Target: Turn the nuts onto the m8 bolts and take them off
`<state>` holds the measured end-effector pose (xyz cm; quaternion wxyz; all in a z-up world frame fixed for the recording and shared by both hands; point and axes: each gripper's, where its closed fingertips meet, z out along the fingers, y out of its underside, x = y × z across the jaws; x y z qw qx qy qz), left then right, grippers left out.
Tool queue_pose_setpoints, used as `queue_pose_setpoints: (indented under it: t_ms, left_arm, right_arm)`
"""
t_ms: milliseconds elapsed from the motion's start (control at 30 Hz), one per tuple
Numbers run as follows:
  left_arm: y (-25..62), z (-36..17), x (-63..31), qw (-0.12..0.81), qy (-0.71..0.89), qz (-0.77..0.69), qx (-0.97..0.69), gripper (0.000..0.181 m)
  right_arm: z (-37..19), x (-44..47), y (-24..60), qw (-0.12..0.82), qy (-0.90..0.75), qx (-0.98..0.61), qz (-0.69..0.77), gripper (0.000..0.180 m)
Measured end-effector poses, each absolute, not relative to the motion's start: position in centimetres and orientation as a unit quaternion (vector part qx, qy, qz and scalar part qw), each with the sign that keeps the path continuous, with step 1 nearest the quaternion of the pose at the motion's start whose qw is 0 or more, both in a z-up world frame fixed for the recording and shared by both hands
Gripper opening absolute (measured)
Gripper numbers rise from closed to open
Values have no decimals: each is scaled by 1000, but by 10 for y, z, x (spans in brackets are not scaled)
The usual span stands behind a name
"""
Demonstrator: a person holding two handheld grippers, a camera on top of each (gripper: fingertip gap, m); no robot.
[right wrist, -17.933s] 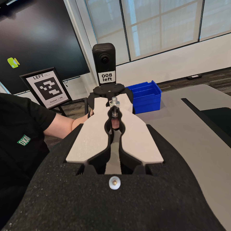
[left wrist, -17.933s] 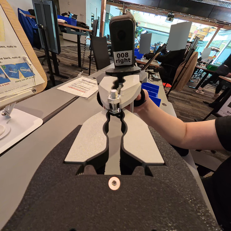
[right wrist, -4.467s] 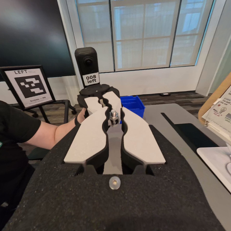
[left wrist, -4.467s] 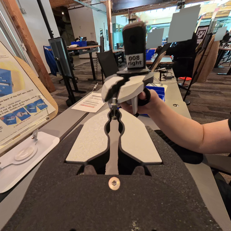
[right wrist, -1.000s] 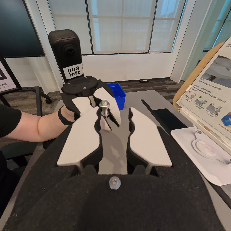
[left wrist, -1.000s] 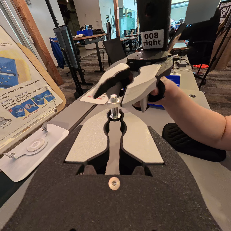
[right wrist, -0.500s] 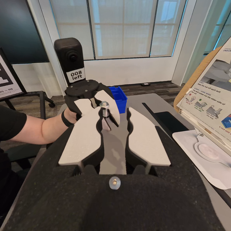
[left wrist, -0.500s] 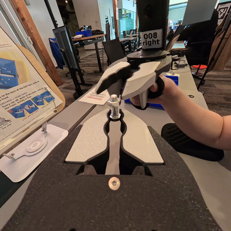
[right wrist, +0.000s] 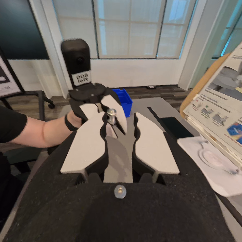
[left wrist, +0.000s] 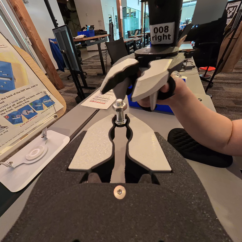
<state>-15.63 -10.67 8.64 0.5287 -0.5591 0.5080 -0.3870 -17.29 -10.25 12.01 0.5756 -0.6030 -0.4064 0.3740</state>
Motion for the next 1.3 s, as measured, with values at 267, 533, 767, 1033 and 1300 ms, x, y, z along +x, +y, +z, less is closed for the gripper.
queue_pose_setpoints:
  t_ms: [267,533,767,1033,1300]
  left_arm:
    - [-109,87,-155,533,512,-379,-557,12]
    - [-112,86,-153,529,516,-382,-555,12]
    - [-112,89,-155,531,510,-387,-555,12]
    - [-115,89,-153,530,515,-387,-552,12]
    - [-112,91,-156,531,509,-389,-554,12]
  right_arm:
    - [111,-175,-99,561,-416,-618,361,43]
    - [122,-184,-111,570,-424,-592,380,37]
    - [113,-171,-101,561,-415,-619,360,38]
    - [117,-181,-107,567,-427,-605,361,38]
    - [122,-171,-107,560,-405,-599,405,38]
